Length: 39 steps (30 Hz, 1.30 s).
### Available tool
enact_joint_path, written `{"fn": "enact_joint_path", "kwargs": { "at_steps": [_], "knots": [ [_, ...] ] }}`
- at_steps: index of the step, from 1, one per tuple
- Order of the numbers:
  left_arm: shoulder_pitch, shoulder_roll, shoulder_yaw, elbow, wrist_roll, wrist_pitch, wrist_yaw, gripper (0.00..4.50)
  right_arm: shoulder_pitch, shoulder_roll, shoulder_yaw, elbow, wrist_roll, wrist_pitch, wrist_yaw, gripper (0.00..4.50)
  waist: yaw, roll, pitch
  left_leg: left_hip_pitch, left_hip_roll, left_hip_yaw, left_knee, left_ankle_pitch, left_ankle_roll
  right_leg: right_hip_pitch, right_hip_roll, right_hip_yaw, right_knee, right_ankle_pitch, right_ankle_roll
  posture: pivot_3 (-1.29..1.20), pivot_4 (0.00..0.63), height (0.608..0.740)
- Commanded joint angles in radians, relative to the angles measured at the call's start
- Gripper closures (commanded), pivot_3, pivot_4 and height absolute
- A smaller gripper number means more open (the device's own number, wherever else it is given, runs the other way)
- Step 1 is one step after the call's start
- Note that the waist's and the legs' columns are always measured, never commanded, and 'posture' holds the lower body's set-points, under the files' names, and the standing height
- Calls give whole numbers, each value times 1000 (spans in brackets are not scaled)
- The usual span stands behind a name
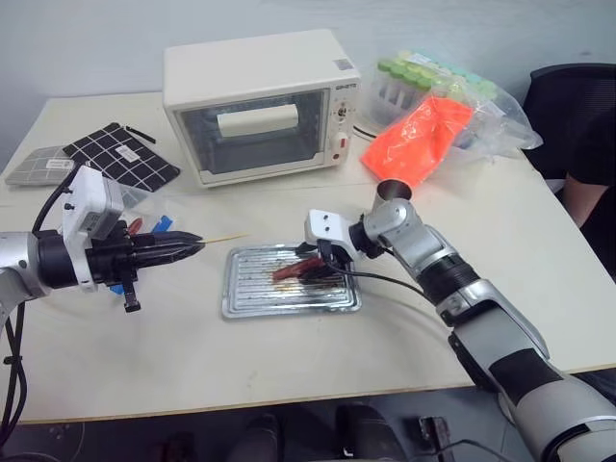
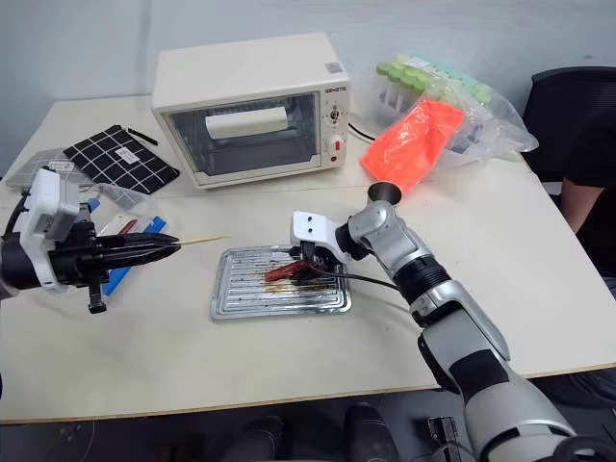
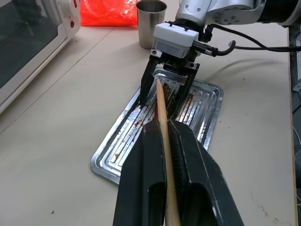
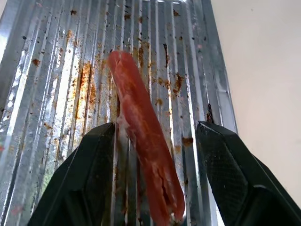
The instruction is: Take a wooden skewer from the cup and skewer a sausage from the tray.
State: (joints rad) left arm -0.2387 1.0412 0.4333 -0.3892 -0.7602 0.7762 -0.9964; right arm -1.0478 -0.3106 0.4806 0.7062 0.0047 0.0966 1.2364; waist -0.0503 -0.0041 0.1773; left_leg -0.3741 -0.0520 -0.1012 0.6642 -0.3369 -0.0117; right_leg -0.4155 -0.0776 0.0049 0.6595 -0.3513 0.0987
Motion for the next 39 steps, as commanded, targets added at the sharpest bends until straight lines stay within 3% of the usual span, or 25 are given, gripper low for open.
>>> {"fn": "enact_joint_path", "kwargs": {
  "at_steps": [1, 4, 17, 20, 39],
  "knots": [
    [-15, 8, 10, -17, -8, -17, 2, 4500, 20, 7, -18, -19, -13, 11, 18, 1988, -5, 0, 0, 0, 0, 0, 0, 0, 0, 0, 0, 0, 0, 0, 0, 0, 150, 740],
    [-21, 9, 2, -10, -4, -23, 1, 4500, 30, 10, -30, -32, -14, 30, 27, 2702, -7, 0, 0, 0, 0, 0, 0, 0, 0, 0, 0, 0, 0, 0, 0, 0, 150, 740],
    [-26, 0, -8, -9, 3, -39, 17, 4500, 77, 32, -51, -108, -7, 131, 36, 2702, -8, 0, 0, 1, 0, 0, 0, 0, 0, 0, 0, 0, 1, 0, 0, 0, 150, 740],
    [-22, 0, -5, -11, 3, -40, 22, 4500, 88, 30, -47, -125, -6, 142, 55, 3158, -8, 0, 0, 1, 0, 0, 0, 0, 0, 0, 0, 0, 1, 0, 0, 0, 150, 740],
    [-22, -5, -13, -7, 5, -53, 37, 4500, 96, 54, -76, -125, -2, 193, 4, 3158, -9, 0, 0, 2, 0, 0, 0, 0, 0, 1, 0, 0, 2, 0, 0, 0, 150, 740]
  ]
}}
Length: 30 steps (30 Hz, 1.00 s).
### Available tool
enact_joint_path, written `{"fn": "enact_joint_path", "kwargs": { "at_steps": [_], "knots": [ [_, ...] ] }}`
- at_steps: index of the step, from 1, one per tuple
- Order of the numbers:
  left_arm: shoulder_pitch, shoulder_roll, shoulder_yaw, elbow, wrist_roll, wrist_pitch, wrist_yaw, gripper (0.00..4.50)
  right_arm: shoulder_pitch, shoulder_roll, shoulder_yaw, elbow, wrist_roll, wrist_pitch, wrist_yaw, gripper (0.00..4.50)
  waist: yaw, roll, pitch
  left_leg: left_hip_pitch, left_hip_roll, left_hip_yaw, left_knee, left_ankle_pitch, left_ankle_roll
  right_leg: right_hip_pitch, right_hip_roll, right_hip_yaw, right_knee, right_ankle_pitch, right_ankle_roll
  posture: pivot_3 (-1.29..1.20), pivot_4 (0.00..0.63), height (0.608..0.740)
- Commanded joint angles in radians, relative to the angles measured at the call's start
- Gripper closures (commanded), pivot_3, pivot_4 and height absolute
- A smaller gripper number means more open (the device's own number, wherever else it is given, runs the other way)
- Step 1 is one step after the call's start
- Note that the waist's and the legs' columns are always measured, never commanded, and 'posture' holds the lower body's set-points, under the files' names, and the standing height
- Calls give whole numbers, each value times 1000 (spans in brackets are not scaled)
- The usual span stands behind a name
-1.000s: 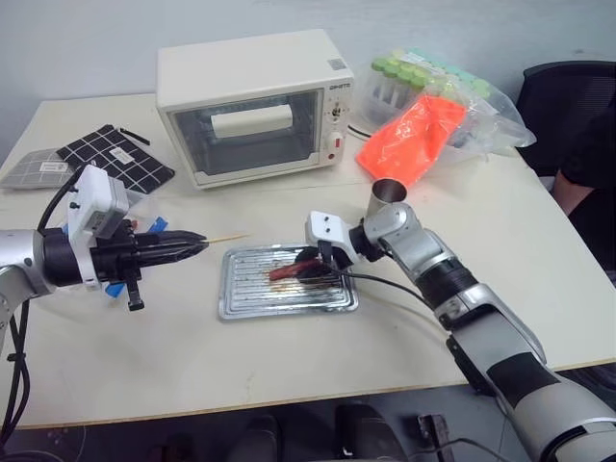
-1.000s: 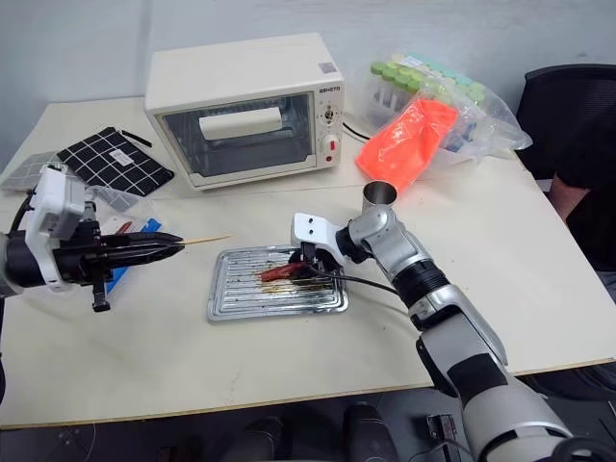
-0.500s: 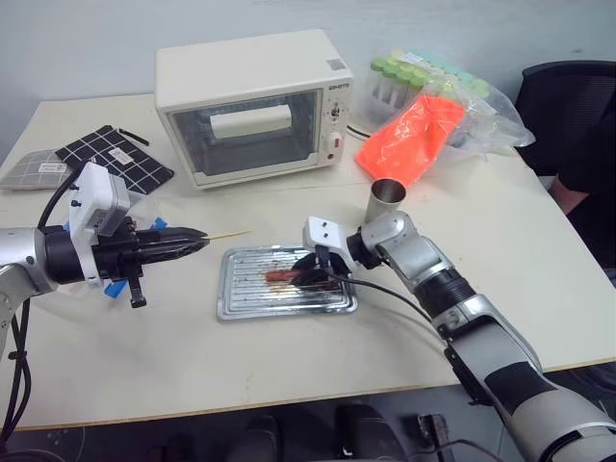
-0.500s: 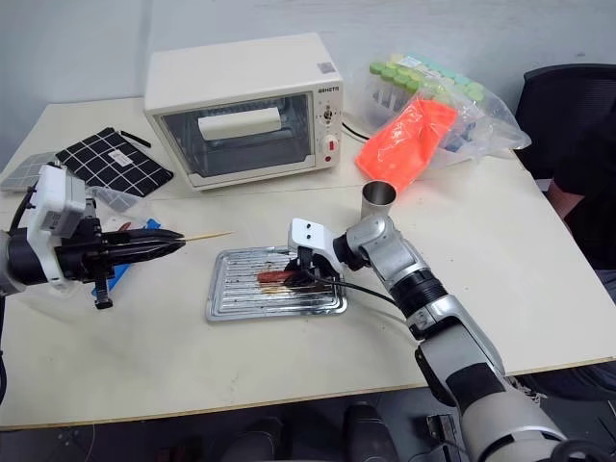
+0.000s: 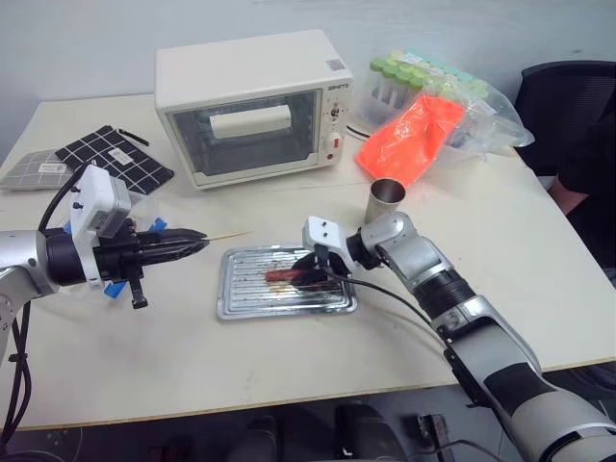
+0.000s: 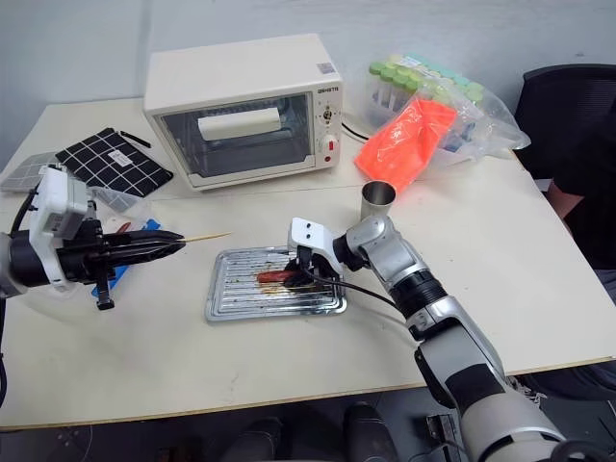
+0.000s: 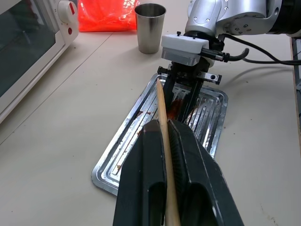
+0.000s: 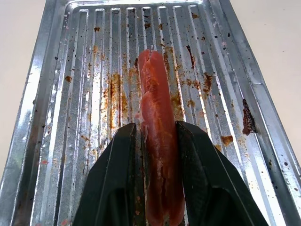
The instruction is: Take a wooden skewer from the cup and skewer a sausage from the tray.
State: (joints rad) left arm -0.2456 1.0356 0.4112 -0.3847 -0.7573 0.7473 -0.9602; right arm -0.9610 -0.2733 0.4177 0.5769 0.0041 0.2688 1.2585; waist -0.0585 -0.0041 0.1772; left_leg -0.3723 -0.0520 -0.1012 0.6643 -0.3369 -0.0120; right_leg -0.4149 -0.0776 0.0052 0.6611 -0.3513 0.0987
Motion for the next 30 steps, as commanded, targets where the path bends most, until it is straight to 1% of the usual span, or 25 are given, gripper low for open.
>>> {"fn": "enact_joint_path", "kwargs": {
  "at_steps": [1, 4, 6, 7, 14, 18, 20, 22, 24, 27, 30],
  "knots": [
    [-18, 1, 7, -9, 3, -26, 0, 4500, 9, 19, -14, 6, -1, 22, -21, 3158, -1, 0, 0, 0, 0, 0, 0, 0, 0, 0, 0, 0, 0, 0, 0, 0, 150, 740],
    [-22, 2, 2, -5, 5, -29, -1, 4500, 12, 19, -16, 5, -2, 27, -20, 3158, -1, 0, 0, 0, 0, 0, 0, 0, 0, 0, 0, 0, 0, 0, 0, 0, 150, 740],
    [-24, 2, 1, -3, 6, -31, -1, 4500, 16, 17, -16, -2, -2, 29, -19, 3491, -1, 0, 0, 0, 0, 0, 0, 0, 0, 0, 0, 0, 0, 0, 0, 0, 150, 740],
    [-24, 2, 1, -2, 6, -31, -1, 4500, 18, 15, -15, -6, -3, 30, -19, 3530, -1, 0, 0, 0, 0, 0, 0, 0, 0, 0, 0, 0, 0, 0, 0, 0, 150, 740],
    [-30, -1, -11, 16, 17, -45, -6, 4500, 27, -2, -22, -48, 8, 69, -5, 3530, 0, 0, 0, 0, 0, 0, 0, 0, 0, 0, 0, 0, 0, 0, 0, 0, 150, 740],
    [-34, -2, -25, 29, 20, -53, -14, 4500, 31, -43, -22, -132, 15, 107, 29, 3530, 1, 0, 0, 0, 0, 0, 0, 0, 0, 0, 0, 0, 0, 0, 0, 0, 150, 740],
    [-32, -1, -37, 42, 29, -65, -27, 4500, 26, -89, -29, -218, 38, 158, 79, 3530, 4, 0, 0, 0, 0, 0, 0, 0, 0, 0, 0, 0, 0, 0, 0, 0, 150, 740],
    [-37, 2, -52, 61, 40, -78, -43, 4500, 8, -160, -43, -319, 74, 227, 151, 3530, 5, 0, 0, 0, -1, 0, 1, 0, 0, 0, 0, 0, 0, 0, 0, 0, 150, 740],
    [-42, 3, -60, 72, 47, -86, -52, 4500, -1, -204, -51, -377, 99, 276, 186, 3530, 6, 0, 0, 0, -1, 0, 0, 0, 0, 0, -1, 0, 0, 0, 0, 0, 150, 740],
    [-54, 3, -80, 76, 44, -87, -70, 4500, -15, -317, -69, -482, 148, 355, 267, 3530, 8, 0, 0, 0, -1, 0, 0, 0, 0, 0, 0, 0, -1, 0, 0, 0, 150, 740],
    [-55, -5, -99, 51, 35, -80, -79, 4500, -29, -387, -81, -546, 189, 410, 301, 3530, 9, 0, 0, 0, -1, 0, 0, 0, 0, 0, 0, 0, -1, 0, 0, 0, 150, 740]
  ]
}}
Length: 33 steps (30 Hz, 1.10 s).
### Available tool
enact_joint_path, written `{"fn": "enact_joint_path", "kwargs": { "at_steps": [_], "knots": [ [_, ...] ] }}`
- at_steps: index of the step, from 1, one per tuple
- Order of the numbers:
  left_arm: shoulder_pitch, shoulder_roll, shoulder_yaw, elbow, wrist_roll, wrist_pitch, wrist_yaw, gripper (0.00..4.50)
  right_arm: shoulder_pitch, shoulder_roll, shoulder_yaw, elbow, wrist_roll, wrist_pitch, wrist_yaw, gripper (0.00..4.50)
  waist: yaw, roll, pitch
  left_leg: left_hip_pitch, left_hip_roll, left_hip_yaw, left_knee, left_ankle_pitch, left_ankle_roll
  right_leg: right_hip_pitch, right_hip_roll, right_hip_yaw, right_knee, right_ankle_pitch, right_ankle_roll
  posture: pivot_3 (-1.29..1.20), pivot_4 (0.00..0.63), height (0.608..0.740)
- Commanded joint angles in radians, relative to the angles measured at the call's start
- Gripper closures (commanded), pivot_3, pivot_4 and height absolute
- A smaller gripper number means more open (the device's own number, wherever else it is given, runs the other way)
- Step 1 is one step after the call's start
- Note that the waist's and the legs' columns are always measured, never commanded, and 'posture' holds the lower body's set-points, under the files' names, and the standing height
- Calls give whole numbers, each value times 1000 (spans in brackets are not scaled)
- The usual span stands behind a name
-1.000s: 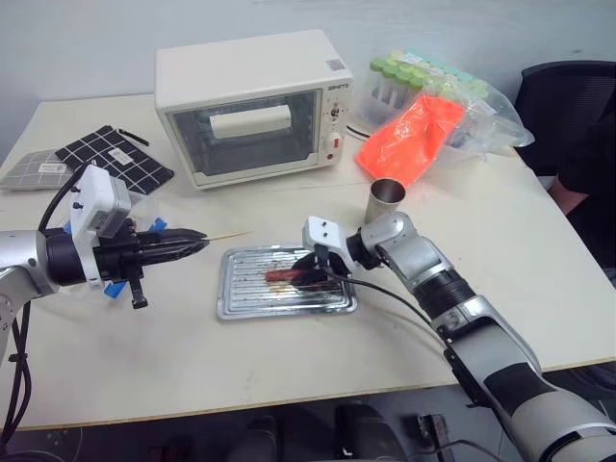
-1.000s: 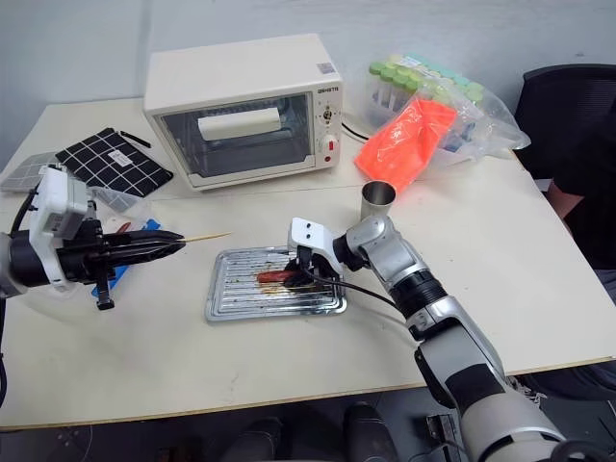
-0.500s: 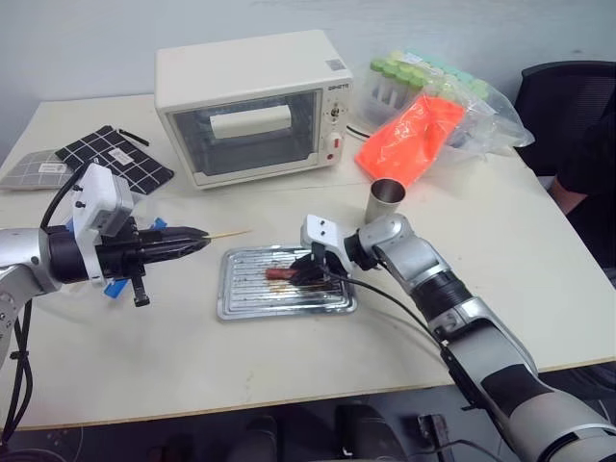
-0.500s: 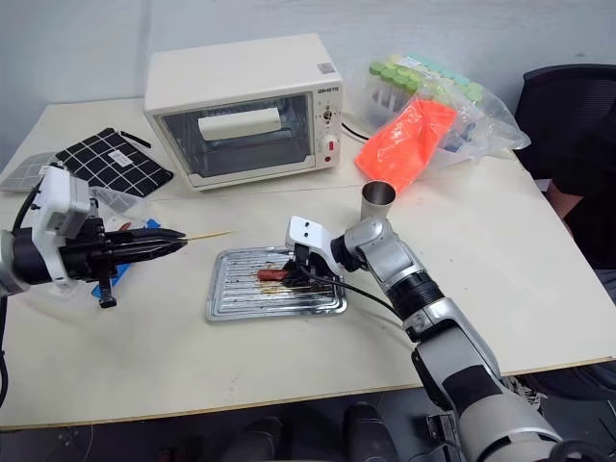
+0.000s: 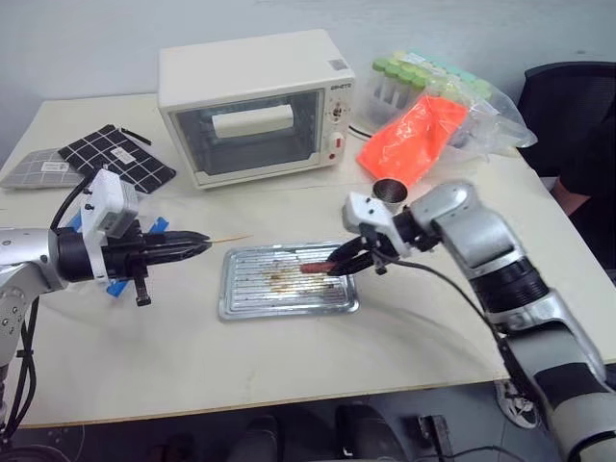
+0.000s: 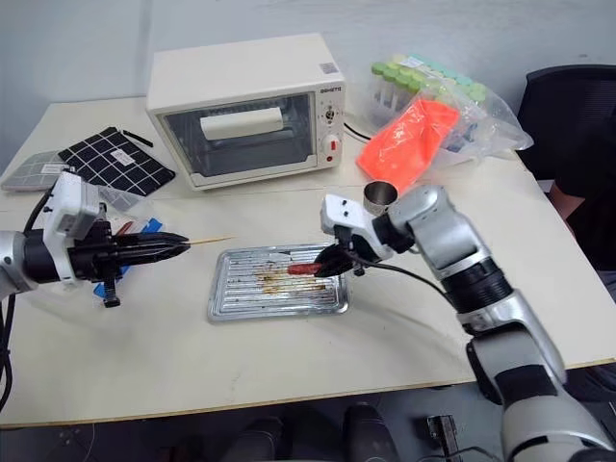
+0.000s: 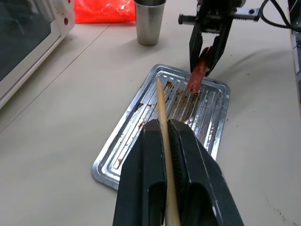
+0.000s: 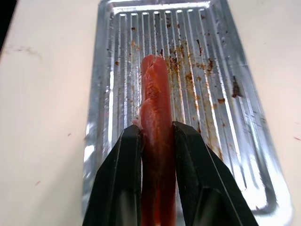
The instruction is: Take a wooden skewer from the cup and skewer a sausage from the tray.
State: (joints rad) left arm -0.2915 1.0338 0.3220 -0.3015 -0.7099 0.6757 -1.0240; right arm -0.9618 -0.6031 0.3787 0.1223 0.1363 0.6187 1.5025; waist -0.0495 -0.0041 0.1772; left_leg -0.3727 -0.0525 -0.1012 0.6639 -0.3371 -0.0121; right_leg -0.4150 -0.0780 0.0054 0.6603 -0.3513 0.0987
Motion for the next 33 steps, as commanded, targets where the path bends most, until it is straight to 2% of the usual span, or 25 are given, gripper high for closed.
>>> {"fn": "enact_joint_path", "kwargs": {
  "at_steps": [1, 5, 13, 26, 33],
  "knots": [
    [-13, -12, -17, -43, -21, 0, -10, 4500, -32, -77, -46, -107, 69, 73, 63, 3530, 1, 0, 0, 0, 0, 0, 0, 0, 0, 0, 0, 0, 0, 0, 0, 0, 150, 740],
    [0, -62, -78, -116, -32, 9, 9, 4500, -39, -138, -70, -176, 129, 141, 63, 3530, 10, 0, 0, 0, 0, 0, 0, 0, 0, 0, 0, 0, 0, 0, 0, 0, 150, 740],
    [-81, -119, -139, -129, -28, 13, 34, 4500, -65, -135, -88, -234, 206, 195, 0, 3530, 23, 0, 0, -1, 0, 0, 2, 0, 0, 0, 0, 0, -1, 0, 0, 0, 150, 740],
    [-112, -144, -159, -123, -24, 17, 46, 4500, -102, -132, -83, -194, 220, 164, -34, 3530, 22, 0, 0, -1, 0, 0, 2, 0, 0, 0, 0, 0, -1, 0, 0, 0, 150, 740],
    [-114, -124, -140, -114, -23, 15, 31, 4500, -100, -139, -76, -168, 210, 136, -34, 3530, 22, 0, 0, -1, 0, 0, 2, 0, 0, 0, 0, 0, -1, 0, 0, 0, 150, 740]
  ]
}}
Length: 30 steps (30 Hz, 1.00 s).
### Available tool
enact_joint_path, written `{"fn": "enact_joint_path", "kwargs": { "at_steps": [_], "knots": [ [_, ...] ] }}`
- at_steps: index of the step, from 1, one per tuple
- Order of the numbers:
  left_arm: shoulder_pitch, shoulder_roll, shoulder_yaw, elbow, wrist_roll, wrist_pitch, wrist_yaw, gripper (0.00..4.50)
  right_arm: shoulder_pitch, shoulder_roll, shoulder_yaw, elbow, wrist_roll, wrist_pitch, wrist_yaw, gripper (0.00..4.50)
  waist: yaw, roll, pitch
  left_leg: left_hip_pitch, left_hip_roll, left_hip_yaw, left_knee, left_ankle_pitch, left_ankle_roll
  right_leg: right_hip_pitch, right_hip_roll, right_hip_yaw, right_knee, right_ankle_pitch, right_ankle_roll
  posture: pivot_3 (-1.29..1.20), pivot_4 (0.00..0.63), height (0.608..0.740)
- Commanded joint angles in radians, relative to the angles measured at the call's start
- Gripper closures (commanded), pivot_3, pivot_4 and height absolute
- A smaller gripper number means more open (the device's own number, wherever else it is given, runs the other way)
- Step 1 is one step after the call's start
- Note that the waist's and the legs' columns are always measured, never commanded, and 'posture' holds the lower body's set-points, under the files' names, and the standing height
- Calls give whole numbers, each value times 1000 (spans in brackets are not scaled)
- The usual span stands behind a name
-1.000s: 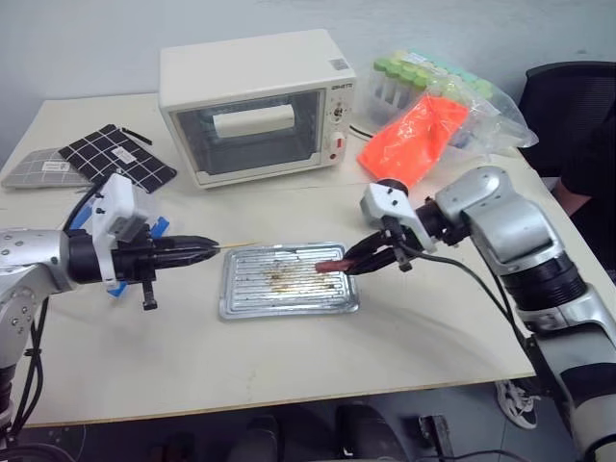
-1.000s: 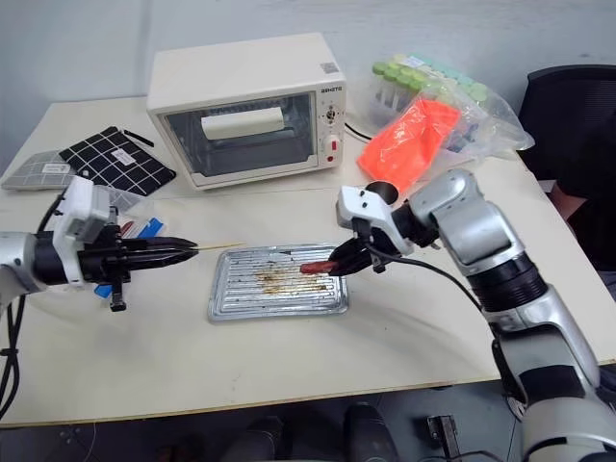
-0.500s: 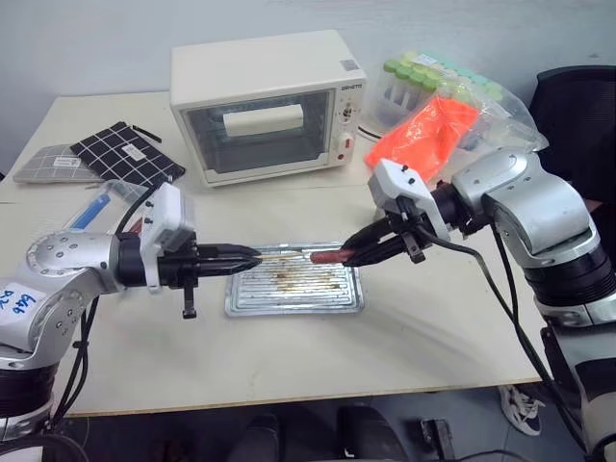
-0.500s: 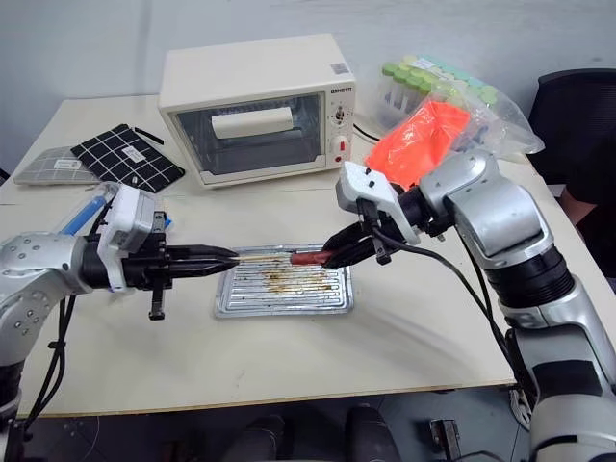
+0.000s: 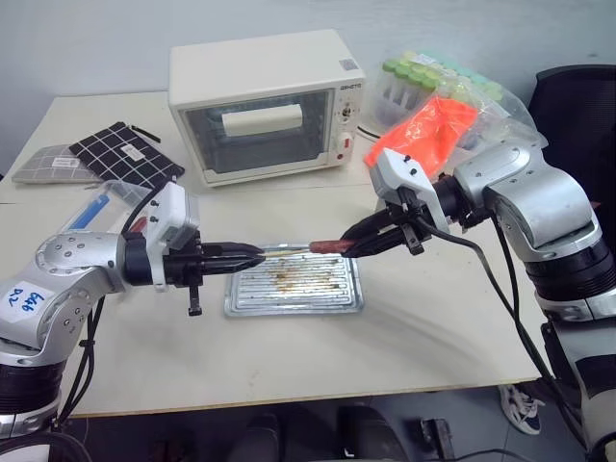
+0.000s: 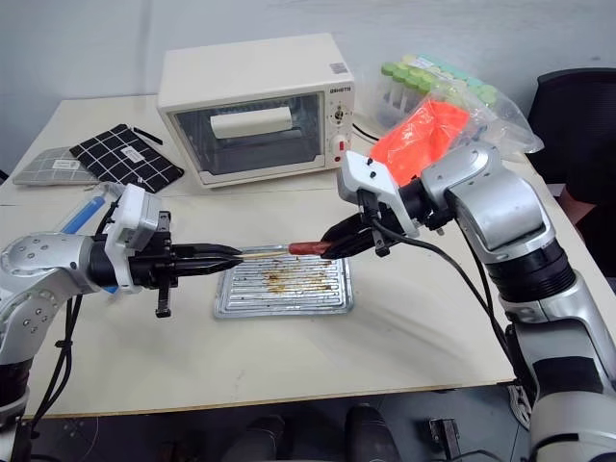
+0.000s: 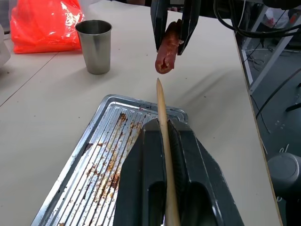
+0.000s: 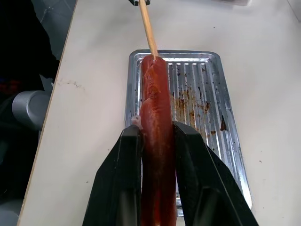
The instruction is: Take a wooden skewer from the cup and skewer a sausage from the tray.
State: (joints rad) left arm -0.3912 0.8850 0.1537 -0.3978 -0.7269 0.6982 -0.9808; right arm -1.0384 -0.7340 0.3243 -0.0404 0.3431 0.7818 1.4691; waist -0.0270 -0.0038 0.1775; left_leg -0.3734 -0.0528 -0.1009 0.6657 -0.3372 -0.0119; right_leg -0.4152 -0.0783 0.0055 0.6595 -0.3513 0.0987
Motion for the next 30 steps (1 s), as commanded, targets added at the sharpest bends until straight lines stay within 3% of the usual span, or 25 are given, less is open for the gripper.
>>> {"fn": "enact_joint_path", "kwargs": {
  "at_steps": [1, 30],
  "knots": [
    [-13, 29, 34, -16, -7, -7, -16, 4500, -21, -9, -21, 0, 0, -33, 0, 3530, 0, 0, 0, 0, 0, 0, 0, 0, 0, 0, 0, 0, 0, 0, 0, 0, 150, 740],
    [-85, 13, -26, 13, 7, -16, -47, 4500, -12, -6, -25, -31, 20, -21, -4, 3530, 0, 0, 0, 0, 0, 0, 0, 0, 0, 0, 0, 0, 0, 0, 0, 0, 150, 740]
  ]
}}
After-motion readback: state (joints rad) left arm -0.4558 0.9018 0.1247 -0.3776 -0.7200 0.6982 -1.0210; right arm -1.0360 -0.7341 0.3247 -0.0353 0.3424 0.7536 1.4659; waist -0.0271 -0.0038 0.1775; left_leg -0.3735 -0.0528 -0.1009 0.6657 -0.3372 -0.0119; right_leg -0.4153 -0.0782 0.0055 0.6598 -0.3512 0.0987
